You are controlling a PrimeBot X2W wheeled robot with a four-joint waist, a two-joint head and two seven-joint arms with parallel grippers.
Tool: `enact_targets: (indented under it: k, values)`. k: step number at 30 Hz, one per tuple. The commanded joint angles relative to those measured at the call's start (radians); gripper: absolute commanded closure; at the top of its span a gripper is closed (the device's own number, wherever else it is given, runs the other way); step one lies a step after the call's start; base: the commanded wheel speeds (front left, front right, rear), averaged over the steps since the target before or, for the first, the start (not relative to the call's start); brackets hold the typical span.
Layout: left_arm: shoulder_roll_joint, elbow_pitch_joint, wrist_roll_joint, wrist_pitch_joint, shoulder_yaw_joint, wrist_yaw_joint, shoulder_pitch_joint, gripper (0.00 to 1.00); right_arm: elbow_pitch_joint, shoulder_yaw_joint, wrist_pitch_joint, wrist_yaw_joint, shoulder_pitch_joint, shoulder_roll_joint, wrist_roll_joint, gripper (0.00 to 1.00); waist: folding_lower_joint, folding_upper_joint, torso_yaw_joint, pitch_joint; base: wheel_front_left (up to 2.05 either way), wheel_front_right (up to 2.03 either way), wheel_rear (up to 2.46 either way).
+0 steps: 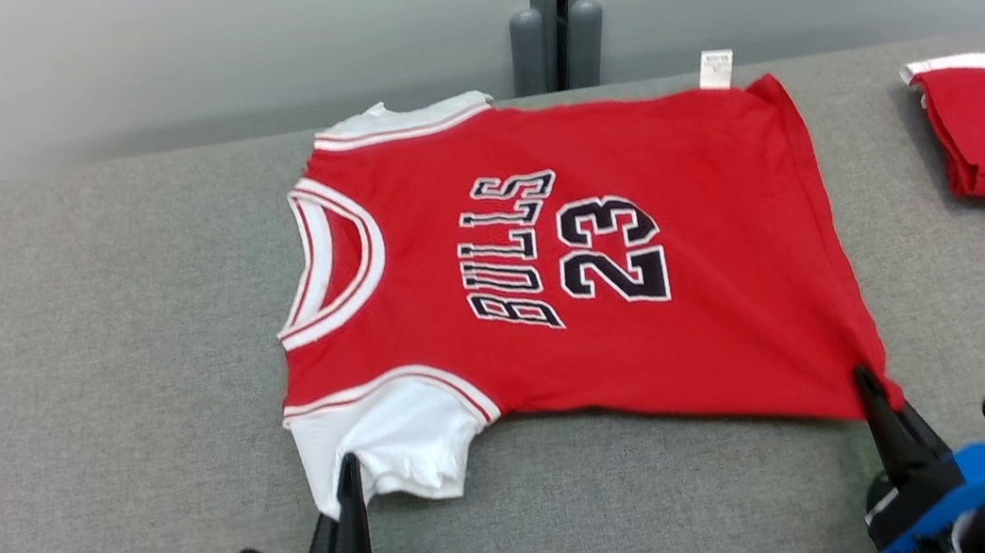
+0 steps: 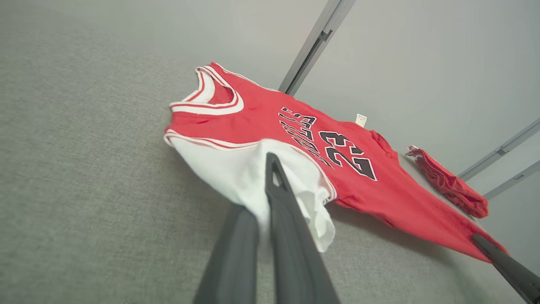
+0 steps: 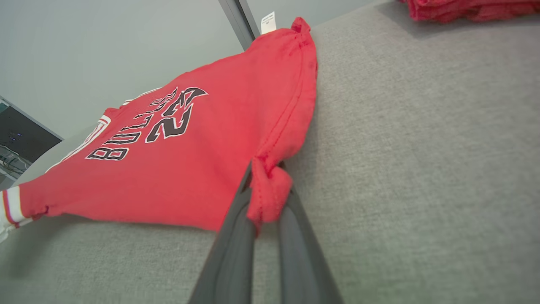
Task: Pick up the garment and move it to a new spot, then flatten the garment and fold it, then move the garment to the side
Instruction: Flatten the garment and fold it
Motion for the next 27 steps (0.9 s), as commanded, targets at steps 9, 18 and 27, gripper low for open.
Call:
enact_targets:
  k: [9,18,27]
  values:
    - [0.046,-0.163,0.018,0.047,-0.032,0.058,0.16,1.0,-0.147,-0.099,0.059,0.001,0.222,-0.025,-0.066,1.0,0.0003,0.0004,0.011,-0.042,0.0,0.0,0.0]
    - [0.059,-0.18,0.03,0.076,-0.055,0.057,0.14,1.0,-0.275,-0.147,0.163,0.001,0.278,0.013,-0.151,1.0,0.0003,0.0004,0.001,-0.039,0.0,0.0,0.0]
    - [0.084,-0.147,0.048,0.097,-0.065,0.03,0.059,1.0,-0.326,-0.178,0.276,0.001,0.24,0.028,-0.198,1.0,0.0003,0.0004,-0.02,-0.033,0.0,0.0,0.0]
